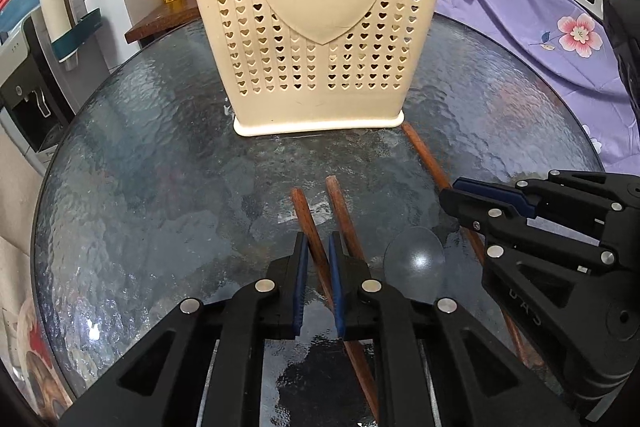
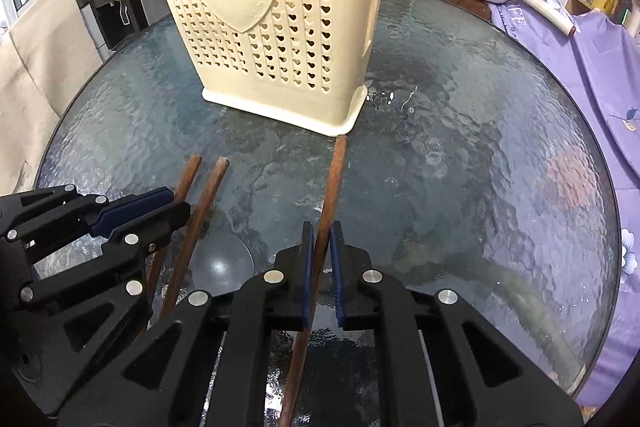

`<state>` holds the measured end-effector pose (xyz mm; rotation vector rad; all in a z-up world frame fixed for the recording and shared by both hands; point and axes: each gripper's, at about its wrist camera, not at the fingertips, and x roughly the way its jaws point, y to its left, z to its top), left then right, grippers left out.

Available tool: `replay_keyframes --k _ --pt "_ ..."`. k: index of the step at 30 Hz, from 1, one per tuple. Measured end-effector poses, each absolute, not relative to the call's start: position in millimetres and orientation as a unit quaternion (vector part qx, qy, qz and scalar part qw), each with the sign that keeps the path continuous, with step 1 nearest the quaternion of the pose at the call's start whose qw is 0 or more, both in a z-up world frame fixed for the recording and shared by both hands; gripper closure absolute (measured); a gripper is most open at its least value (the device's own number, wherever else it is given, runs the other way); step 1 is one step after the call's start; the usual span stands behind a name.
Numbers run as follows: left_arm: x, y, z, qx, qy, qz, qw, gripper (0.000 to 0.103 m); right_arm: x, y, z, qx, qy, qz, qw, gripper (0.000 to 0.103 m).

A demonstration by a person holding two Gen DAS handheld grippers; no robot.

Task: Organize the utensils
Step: 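Lift both wooden chopsticks upright and carry them over the basket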

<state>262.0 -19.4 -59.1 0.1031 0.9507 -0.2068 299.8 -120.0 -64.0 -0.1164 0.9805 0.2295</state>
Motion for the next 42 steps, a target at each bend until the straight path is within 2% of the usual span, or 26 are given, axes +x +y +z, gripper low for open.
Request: replay_keyframes --k 11,19,30,42 --pt "259 -15 -52 0.015 0.445 -0.125 0.887 0.096 293 -130 -53 -0.020 0.445 0.152 0.882 0.096" --pt "244 2 -13 -0.015 0.397 -0.140 0.907 0.096 278 -150 -24 0.032 0.400 0.209 0.892 0.096" --pt "213 19 56 -0.056 0.319 -0.177 0.930 0.096 239 -183 48 0.074 0.306 0.312 0.896 0.096" --pt "193 23 79 -0.062 0.289 -0.199 0.934 0.096 211 -194 72 0.056 0.273 0.350 0.894 0.096"
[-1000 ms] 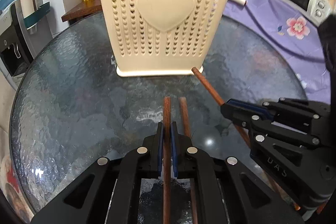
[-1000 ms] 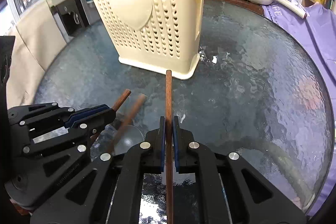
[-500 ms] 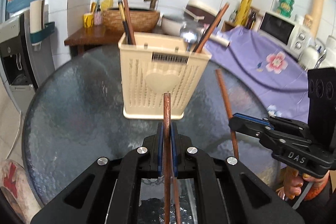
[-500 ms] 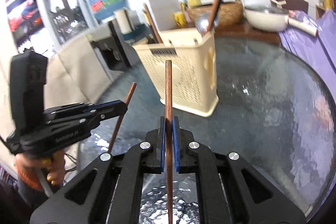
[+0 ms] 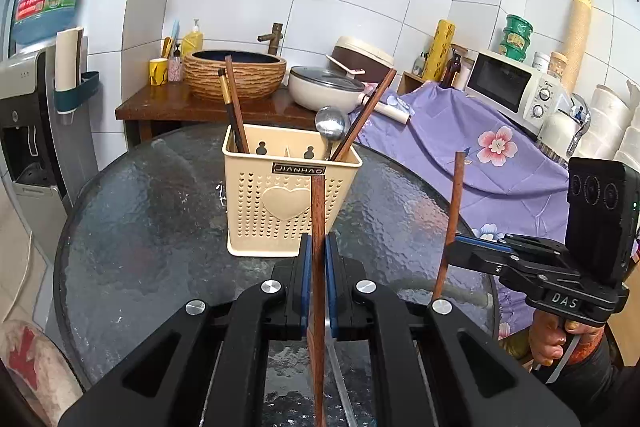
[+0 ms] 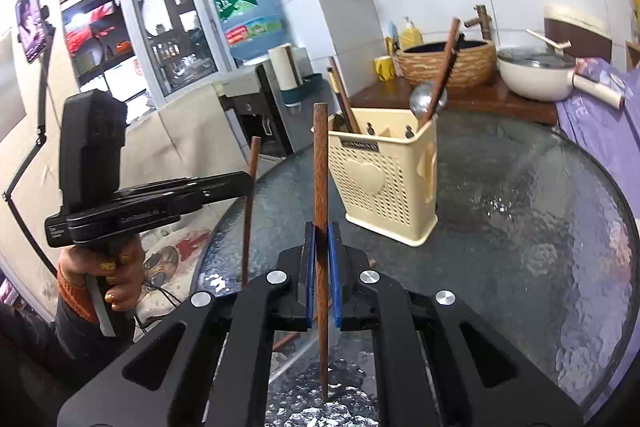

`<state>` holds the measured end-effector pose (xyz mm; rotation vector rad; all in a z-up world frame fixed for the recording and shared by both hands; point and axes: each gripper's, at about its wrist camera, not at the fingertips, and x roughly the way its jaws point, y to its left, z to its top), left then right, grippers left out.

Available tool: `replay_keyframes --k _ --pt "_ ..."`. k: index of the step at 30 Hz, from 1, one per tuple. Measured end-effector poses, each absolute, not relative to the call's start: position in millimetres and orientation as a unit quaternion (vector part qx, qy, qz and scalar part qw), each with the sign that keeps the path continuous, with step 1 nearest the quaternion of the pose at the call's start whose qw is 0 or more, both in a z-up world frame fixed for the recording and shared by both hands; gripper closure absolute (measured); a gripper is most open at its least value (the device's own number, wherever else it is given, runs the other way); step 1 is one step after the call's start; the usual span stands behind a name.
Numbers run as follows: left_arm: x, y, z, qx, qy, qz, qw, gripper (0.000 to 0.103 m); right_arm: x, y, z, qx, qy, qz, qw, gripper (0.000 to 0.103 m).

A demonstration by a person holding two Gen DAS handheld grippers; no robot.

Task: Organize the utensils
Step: 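Lift both wooden chopsticks upright and carry them over the basket, then lower both wooden chopsticks into the basket and open both tools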

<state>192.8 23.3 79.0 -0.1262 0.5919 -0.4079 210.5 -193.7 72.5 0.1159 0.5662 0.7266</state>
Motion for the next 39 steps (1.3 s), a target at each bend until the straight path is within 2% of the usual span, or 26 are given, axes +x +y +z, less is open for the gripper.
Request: replay_keyframes --k 25,39 --pt "182 28 127 -0.048 0.241 -0.216 0.945 0.097 211 -185 115 0.045 0.230 0.354 0.905 0.096" --pt "237 29 224 -0.053 0.182 -0.187 0.964 0.097 254 -174 217 0.066 0.132 0.304 0.941 0.096"
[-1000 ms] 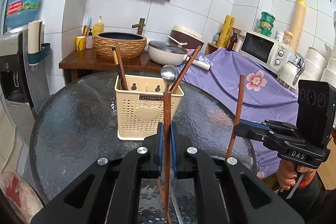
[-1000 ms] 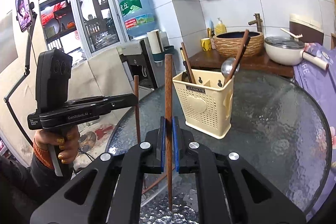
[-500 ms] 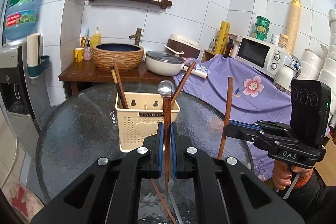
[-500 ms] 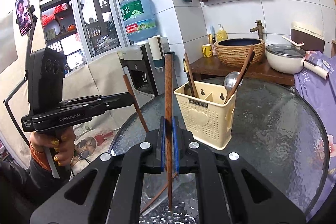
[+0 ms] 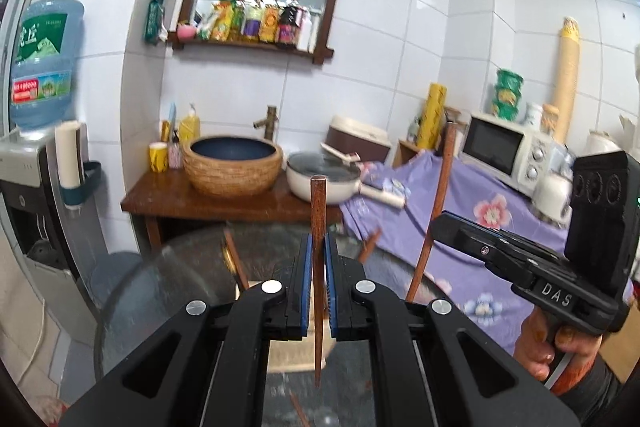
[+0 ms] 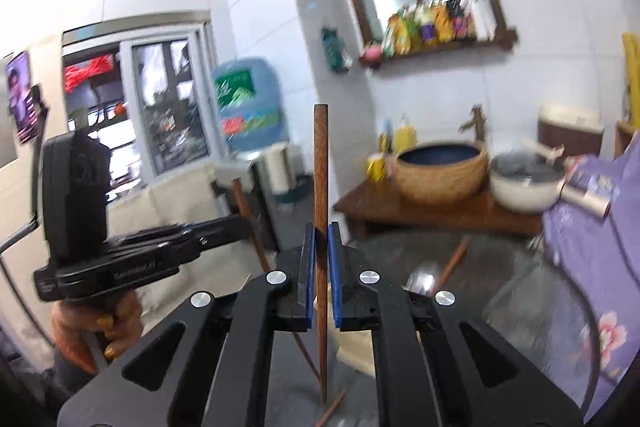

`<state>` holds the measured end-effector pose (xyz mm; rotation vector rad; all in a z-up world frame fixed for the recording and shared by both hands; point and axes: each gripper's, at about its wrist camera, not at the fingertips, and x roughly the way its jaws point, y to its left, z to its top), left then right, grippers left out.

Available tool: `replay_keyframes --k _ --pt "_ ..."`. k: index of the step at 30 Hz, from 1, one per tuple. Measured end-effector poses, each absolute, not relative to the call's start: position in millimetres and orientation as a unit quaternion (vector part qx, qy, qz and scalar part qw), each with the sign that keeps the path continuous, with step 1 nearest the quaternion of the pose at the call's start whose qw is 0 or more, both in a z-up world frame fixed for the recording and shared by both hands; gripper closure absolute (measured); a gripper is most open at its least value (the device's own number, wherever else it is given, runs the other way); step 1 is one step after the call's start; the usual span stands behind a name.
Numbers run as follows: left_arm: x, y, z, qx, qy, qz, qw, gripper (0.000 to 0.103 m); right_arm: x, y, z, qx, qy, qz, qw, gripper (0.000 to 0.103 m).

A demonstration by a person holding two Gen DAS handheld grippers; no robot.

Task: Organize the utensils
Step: 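Lower both wooden chopsticks into the basket and open both tools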

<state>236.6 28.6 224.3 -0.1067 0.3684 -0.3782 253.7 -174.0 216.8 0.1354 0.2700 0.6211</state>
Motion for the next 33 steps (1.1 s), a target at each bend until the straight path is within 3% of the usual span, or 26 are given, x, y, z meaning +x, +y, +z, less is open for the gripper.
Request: replay_keyframes --k 9,22,33 --pt "291 26 255 -0.056 0.163 -0.120 0.978 0.097 316 -149 230 0.055 0.095 0.215 0.970 0.096" --pt "334 21 146 -0.068 0.255 -0.104 0.959 0.097 357 -136 125 0.046 0.166 0.179 0.969 0.096" --pt "343 21 116 -0.061 0.283 -0.110 0.951 0.100 353 -142 105 0.041 0.178 0.185 0.966 0.096"
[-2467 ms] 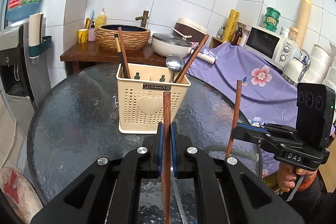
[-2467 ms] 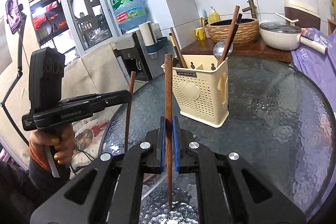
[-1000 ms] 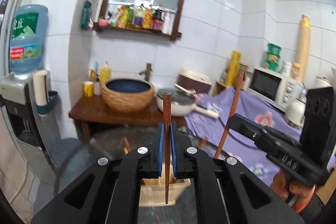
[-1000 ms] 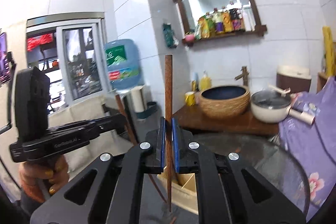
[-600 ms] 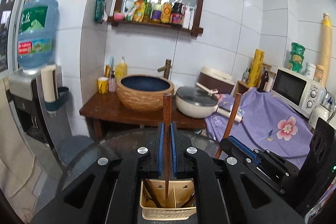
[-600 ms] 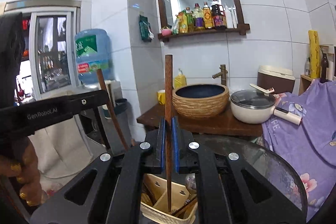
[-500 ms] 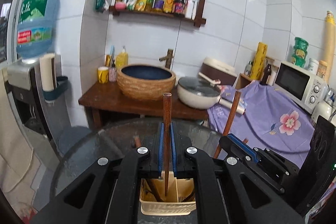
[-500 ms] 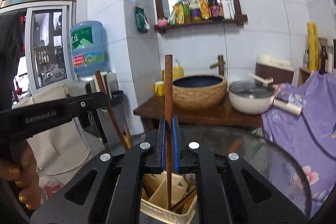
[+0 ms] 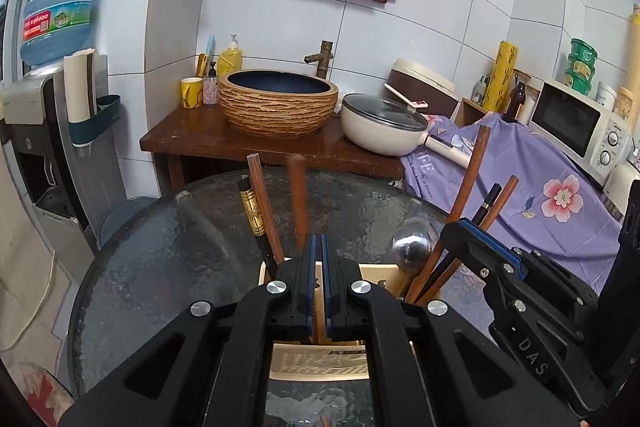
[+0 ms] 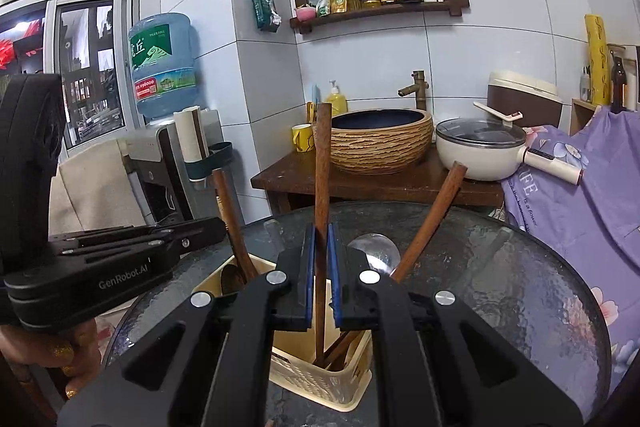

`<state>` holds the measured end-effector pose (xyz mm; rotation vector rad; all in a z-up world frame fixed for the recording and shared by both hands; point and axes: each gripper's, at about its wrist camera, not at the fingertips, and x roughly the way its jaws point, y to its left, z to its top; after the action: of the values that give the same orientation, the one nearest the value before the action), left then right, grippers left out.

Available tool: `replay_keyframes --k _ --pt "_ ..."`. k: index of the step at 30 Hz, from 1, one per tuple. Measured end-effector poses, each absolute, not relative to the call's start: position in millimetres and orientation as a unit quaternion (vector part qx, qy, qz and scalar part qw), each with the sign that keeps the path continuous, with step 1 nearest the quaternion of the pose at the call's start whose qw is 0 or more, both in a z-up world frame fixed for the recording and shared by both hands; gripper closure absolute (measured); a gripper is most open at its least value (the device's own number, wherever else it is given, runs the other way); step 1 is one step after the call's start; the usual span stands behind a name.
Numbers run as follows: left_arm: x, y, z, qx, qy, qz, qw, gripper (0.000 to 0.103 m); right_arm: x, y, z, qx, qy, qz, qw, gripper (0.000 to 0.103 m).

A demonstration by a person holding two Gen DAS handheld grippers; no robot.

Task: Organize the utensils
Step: 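Lower both wooden chopsticks into the basket and open both tools, then move both tools back to the clear spoon and last chopstick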

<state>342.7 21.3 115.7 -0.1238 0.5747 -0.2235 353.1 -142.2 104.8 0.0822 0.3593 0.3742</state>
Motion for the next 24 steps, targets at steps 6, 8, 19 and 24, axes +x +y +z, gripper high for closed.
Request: replay_keyframes --k 6,8,19,24 --pt "333 22 118 -0.061 0.271 -0.115 0.954 0.097 346 -139 106 0.018 0.164 0.186 0.969 0.082" --pt "326 24 119 -0.059 0.265 -0.116 0.955 0.088 338 -143 107 0.022 0.153 0.186 0.970 0.057" --pt "269 36 83 -0.041 0.282 -0.087 0.954 0.043 279 -150 102 -0.004 0.146 0.168 0.975 0.049" --pt "252 30 40 -0.022 0.329 -0.091 0.940 0.043 264 -153 70 -0.009 0.202 0.158 0.967 0.048"
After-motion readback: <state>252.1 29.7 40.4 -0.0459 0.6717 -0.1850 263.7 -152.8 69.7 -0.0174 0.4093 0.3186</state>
